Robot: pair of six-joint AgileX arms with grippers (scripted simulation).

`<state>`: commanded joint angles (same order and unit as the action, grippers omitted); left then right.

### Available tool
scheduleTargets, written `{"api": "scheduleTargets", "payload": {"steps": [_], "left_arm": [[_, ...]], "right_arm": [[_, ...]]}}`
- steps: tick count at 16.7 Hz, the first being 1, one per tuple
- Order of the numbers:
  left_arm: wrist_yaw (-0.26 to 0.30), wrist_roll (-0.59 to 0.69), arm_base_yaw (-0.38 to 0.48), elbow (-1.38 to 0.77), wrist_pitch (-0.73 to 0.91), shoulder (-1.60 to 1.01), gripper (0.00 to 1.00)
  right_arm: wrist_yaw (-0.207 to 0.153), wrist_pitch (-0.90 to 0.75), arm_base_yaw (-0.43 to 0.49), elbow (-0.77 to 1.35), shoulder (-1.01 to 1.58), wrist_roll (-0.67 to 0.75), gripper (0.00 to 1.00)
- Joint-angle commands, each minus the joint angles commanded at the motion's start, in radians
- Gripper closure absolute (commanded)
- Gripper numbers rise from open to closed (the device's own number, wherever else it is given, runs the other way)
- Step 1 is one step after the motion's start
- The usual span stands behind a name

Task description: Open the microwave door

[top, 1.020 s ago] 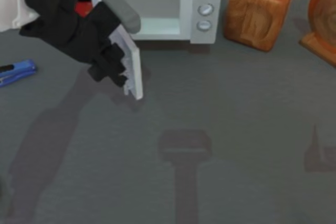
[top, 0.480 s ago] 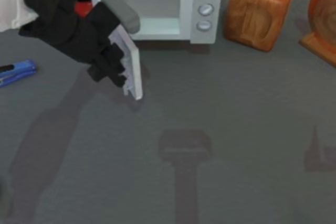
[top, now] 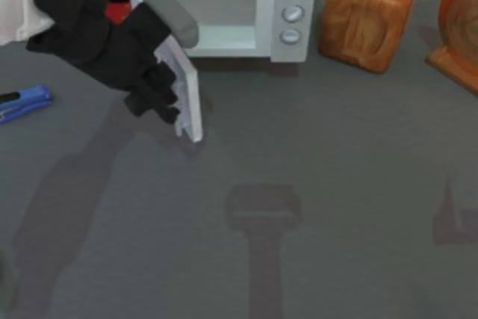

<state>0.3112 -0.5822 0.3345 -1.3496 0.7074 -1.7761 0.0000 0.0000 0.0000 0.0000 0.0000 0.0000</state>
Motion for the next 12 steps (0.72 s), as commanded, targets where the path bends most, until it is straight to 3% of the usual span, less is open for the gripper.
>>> {"api": "scheduleTargets", "payload": {"steps": [4, 12], "left_arm": [[0.006, 0.0, 0.003, 0.003, 0.002, 0.0, 1.0], [0.055, -0.131, -0.05, -0.003, 0.048, 0.001, 1.0]], "right_arm": [[0.0, 0.0, 0.0, 0.0, 0.0, 0.0, 0.0], [0.0, 0.0, 0.0, 0.0, 0.0, 0.0, 0.0]]}}
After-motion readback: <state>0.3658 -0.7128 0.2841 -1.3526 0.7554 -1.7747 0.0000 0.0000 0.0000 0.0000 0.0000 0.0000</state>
